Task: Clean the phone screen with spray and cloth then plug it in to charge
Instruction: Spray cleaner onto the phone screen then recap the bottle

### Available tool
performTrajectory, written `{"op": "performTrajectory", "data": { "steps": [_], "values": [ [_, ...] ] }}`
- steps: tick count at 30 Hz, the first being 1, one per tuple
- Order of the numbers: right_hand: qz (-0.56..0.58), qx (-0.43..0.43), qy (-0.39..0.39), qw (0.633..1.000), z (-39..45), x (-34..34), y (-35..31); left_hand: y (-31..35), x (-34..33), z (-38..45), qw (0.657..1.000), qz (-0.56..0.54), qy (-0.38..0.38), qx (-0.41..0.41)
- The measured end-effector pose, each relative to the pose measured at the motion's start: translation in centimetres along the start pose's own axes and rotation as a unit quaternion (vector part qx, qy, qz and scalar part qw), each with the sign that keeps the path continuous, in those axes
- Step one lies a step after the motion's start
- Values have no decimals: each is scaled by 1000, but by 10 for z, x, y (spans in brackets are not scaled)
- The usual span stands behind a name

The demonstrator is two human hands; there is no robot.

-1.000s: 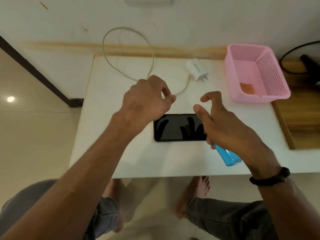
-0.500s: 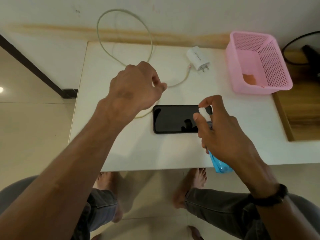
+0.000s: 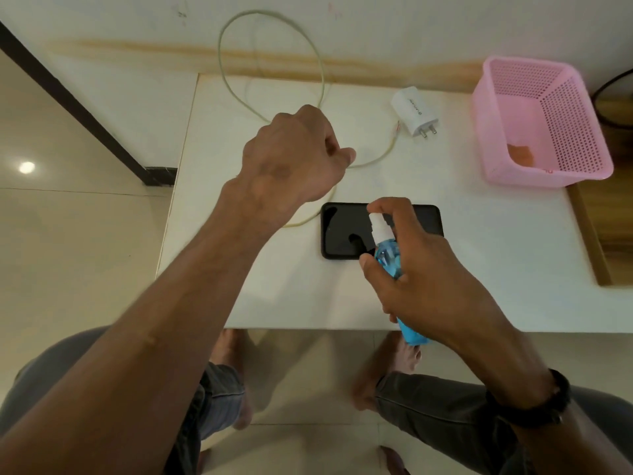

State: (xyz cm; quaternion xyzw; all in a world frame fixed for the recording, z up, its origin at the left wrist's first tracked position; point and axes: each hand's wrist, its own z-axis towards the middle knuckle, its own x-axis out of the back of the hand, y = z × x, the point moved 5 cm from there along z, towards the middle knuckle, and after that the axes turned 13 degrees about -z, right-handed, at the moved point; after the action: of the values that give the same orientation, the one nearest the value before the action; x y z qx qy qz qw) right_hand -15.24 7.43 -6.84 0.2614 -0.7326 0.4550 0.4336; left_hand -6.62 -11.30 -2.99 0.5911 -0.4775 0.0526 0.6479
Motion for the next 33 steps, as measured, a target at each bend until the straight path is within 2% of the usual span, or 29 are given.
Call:
{"op": "performTrajectory", "data": {
  "steps": [5,27,33],
  "values": [
    [-54,46,24,997,5,-7,-7,-1,-2,2,1000,9,3,3],
    [-48,20,69,996,21,-2,-2,1,2,2,1000,0,19,-1],
    [-84,-35,75,993,16,26,38,1,4,1,1000,-1,18,-2]
  ]
}}
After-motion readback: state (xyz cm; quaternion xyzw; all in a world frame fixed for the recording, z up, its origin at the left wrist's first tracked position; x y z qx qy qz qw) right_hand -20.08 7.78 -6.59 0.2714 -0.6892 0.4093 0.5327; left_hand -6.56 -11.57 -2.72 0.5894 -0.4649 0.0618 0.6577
